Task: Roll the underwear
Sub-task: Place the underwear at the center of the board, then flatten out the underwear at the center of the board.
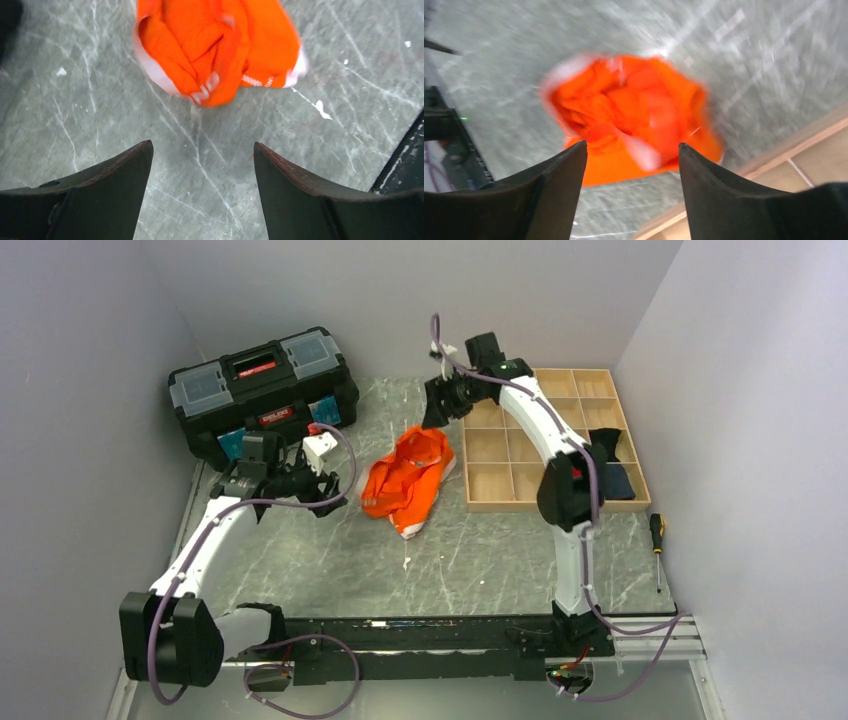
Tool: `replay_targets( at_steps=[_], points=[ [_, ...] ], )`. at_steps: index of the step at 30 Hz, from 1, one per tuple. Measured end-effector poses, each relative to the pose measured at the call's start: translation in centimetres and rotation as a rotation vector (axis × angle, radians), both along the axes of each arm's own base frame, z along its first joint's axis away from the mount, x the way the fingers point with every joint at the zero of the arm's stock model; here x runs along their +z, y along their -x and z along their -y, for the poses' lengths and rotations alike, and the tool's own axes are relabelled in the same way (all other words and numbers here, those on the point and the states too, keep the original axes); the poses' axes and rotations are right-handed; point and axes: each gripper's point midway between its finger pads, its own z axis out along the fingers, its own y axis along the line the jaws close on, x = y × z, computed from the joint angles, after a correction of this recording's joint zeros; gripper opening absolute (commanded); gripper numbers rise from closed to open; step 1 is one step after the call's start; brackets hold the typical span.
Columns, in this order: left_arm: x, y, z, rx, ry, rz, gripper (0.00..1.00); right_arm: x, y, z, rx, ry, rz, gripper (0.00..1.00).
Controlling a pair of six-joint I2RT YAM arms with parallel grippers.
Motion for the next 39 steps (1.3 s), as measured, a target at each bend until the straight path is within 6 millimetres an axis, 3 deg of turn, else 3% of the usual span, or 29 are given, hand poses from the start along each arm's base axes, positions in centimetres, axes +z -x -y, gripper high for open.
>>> replay_targets(
  at_steps=[2, 4, 6, 8, 11, 14, 17, 20, 23, 28, 32, 39],
  points=[
    [-1.1, -0.4, -0.4, 0.022, -0.026, -0.028, 0.79, -6.2, -1.7, 1.6, -0.039, 0.073, -0.107, 0.80],
    [-2.2, -0.6, -0.6, 0.033, -0.043, -0.064, 0.79, -11.4, -1.7, 3.0, -0.058, 0.140, -0.199, 0.81],
    [-2.8, -0.6, -0.5, 0.029, -0.047, -0.084, 0.80, -14.4, 0.1, 3.9, -0.055, 0.188, -0.279, 0.81],
    [-2.9, -0.4, -0.1, 0.011, -0.047, -0.085, 0.79, -15.2, 1.6, 4.1, -0.033, 0.205, -0.305, 0.80],
    [-2.9, 0.0, 1.4, -0.045, -0.045, -0.075, 0.77, -13.5, 3.7, 3.7, 0.018, 0.188, -0.267, 0.79],
    [-3.5, 0.1, 2.9, -0.097, -0.024, -0.115, 0.73, -9.0, 6.2, 2.9, 0.086, 0.121, -0.163, 0.76],
    [-4.6, -1.3, 3.9, -0.113, 0.006, -0.183, 0.70, -4.3, 9.2, 2.3, 0.157, 0.034, -0.031, 0.74],
    [-5.4, -3.4, 4.8, -0.112, 0.028, -0.242, 0.68, -2.0, 12.0, 2.0, 0.223, -0.011, 0.050, 0.73],
    [-5.8, -6.2, 5.9, -0.113, 0.061, -0.285, 0.64, -2.0, 13.6, 1.7, 0.265, -0.025, 0.069, 0.72],
    [-6.8, -9.1, 7.8, -0.090, 0.095, -0.371, 0.51, -4.5, 14.8, 2.2, 0.284, -0.002, 0.023, 0.72],
    [-7.2, -9.3, 9.0, -0.055, 0.081, -0.430, 0.50, -5.5, 15.2, 2.6, 0.291, 0.017, 0.009, 0.71],
    [-7.9, -7.9, 11.1, -0.019, 0.022, -0.500, 0.46, -6.3, 15.5, 3.1, 0.295, 0.040, 0.008, 0.71]
  ],
)
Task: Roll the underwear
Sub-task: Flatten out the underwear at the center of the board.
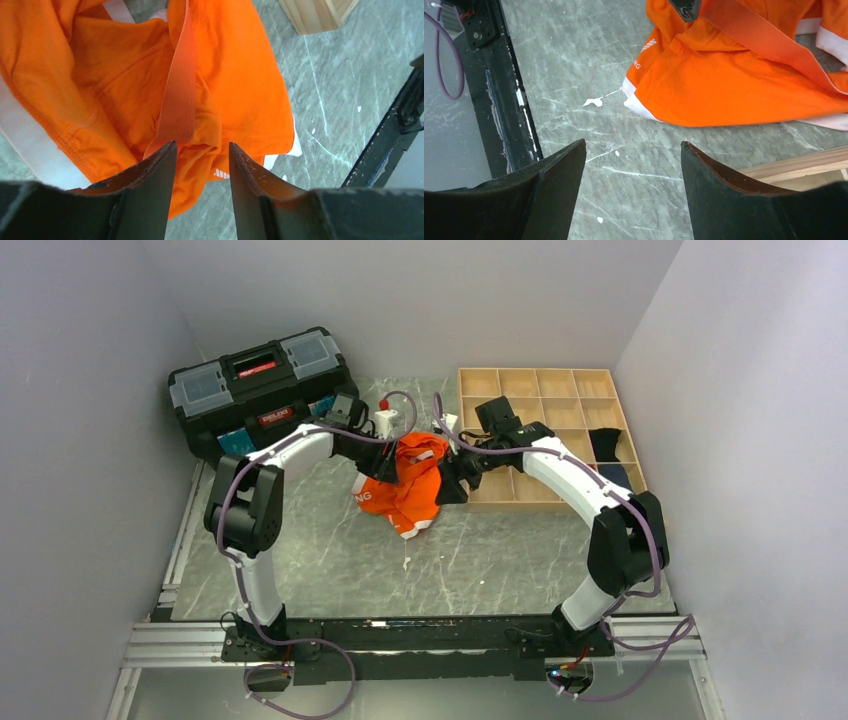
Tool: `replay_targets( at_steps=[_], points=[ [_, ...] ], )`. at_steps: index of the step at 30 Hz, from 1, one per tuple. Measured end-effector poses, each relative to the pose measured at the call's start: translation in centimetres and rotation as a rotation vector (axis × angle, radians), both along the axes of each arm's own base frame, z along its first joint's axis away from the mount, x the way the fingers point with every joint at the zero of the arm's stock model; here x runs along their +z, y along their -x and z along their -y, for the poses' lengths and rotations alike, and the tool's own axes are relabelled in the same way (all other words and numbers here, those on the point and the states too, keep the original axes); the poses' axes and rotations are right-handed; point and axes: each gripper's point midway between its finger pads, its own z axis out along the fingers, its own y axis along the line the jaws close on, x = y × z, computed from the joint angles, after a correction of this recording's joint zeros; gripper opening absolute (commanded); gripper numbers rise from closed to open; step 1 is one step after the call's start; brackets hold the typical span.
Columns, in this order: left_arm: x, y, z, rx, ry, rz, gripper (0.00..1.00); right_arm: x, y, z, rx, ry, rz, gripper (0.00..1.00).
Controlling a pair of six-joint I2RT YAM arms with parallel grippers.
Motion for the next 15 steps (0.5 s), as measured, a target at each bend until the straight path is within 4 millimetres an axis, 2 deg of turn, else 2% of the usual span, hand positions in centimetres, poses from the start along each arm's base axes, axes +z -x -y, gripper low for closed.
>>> replay_targets(
  at_steps=[2, 3, 9, 12, 15],
  points=[
    [-0.4, 0.0, 0.4, 0.019, -0.025, -0.013, 0.40, -0.2, 0.1, 0.1, 0.000, 0.004, -0.003, 0.71],
    [-0.7, 0.0, 0.4, 0.035, -0.039, -0.023, 0.40, -0.3, 0.1, 0.1, 0.000, 0.006, -0.004, 0.71],
    [-1.8, -0.4, -0.5, 0.141, -0.125, -0.059, 0.58, -1.0, 0.7, 0.5, 0.000, 0.019, -0.021, 0.71],
    [-2.2, -0.4, -0.6, 0.162, -0.163, -0.049, 0.62, -1.3, 0.7, 0.6, -0.003, 0.029, -0.020, 0.71],
    [-2.3, 0.4, -0.7, 0.118, -0.199, 0.005, 0.63, -1.5, 0.8, 0.9, -0.008, 0.042, -0.014, 0.71]
  ],
)
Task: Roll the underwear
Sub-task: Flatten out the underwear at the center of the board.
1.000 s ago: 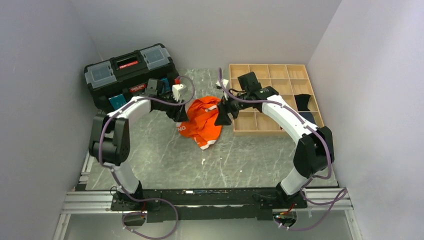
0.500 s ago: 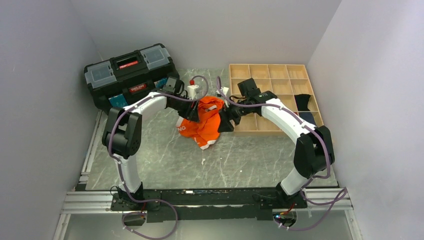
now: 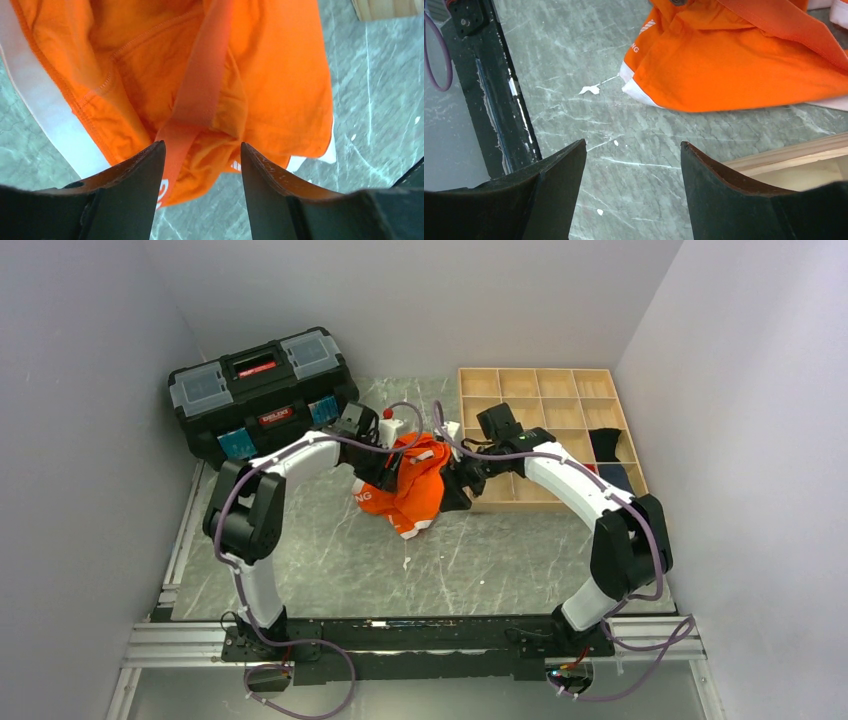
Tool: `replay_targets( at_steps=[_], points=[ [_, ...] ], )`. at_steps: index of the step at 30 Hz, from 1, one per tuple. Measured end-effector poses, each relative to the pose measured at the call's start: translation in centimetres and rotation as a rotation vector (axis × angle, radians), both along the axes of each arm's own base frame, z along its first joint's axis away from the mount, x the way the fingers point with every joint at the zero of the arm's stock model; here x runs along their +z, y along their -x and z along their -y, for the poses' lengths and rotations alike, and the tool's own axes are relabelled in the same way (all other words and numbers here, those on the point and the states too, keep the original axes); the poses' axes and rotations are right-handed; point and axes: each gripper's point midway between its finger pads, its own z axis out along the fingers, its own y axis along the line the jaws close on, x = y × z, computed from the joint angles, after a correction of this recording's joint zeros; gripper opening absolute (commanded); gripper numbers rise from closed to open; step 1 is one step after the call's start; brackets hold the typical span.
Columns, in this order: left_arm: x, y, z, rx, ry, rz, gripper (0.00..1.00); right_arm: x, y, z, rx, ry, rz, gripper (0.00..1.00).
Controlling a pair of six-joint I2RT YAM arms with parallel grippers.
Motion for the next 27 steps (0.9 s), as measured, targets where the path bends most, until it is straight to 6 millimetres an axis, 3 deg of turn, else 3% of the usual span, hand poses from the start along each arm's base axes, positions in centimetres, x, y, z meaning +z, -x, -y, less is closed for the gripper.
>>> replay_targets(
  at_steps=[6, 13, 21, 27],
  points=[
    [2.4, 0.5, -1.5, -0.202, -0.082, 0.238, 0.65, 0.3, -0.1, 0.6, -0.010, -0.010, 0.008, 0.70],
    [5.6, -0.7, -2.3, -0.624, -0.194, 0.597, 0.65, 1.6, -2.1, 3.3, -0.106, -0.074, -0.012, 0.70],
    [4.3, -1.7, -1.1, -1.128, -0.318, 0.803, 0.63, 3.5, -3.9, 7.0, -0.233, -0.133, 0.020, 0.69],
    [2.0, -1.3, -0.4, -1.371, -0.358, 0.841, 0.62, 4.4, -3.9, 7.7, -0.252, -0.164, 0.037, 0.69]
  ],
)
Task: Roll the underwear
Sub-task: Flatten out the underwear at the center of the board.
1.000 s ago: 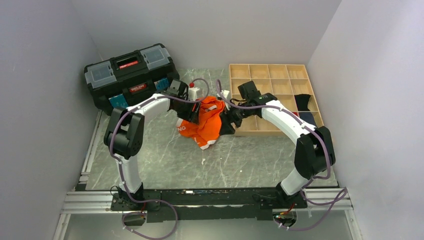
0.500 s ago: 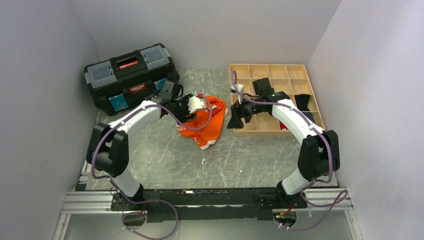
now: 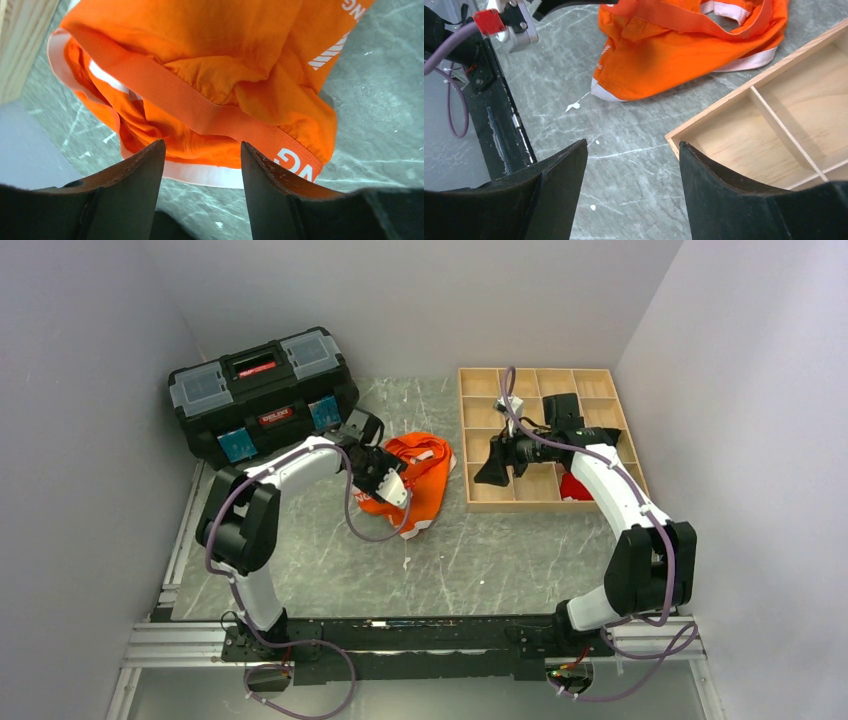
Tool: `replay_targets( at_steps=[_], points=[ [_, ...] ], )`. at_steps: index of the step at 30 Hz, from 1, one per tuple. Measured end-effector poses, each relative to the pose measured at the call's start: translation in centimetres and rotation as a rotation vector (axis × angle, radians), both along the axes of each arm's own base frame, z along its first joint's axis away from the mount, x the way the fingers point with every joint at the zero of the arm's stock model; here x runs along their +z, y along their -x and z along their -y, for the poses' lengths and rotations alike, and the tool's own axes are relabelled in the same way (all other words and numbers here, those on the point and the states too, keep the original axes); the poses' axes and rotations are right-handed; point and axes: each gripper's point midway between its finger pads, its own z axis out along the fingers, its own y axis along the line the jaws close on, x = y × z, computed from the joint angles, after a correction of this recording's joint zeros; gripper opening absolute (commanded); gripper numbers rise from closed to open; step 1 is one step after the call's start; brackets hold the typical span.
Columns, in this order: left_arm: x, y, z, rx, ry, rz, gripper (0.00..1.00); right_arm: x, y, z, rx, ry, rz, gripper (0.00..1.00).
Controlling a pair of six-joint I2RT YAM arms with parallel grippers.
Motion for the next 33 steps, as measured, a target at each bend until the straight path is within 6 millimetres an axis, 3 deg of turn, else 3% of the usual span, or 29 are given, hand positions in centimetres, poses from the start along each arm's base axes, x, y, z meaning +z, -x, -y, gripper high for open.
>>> replay_targets(
  at_steps=[7, 17, 33],
  points=[
    [-0.5, 0.3, 1.0, -0.116, -0.051, 0.063, 0.56, -0.1, 0.3, 0.0, 0.004, -0.023, -0.017, 0.69],
    [-2.8, -0.2, 1.1, -0.174, -0.124, 0.094, 0.48, 0.0, 0.3, -0.1, 0.007, -0.036, -0.028, 0.69],
    [-3.6, -0.4, 1.0, -0.182, -0.142, 0.094, 0.11, -0.8, 0.2, -0.1, 0.005, -0.039, -0.060, 0.68]
  ],
)
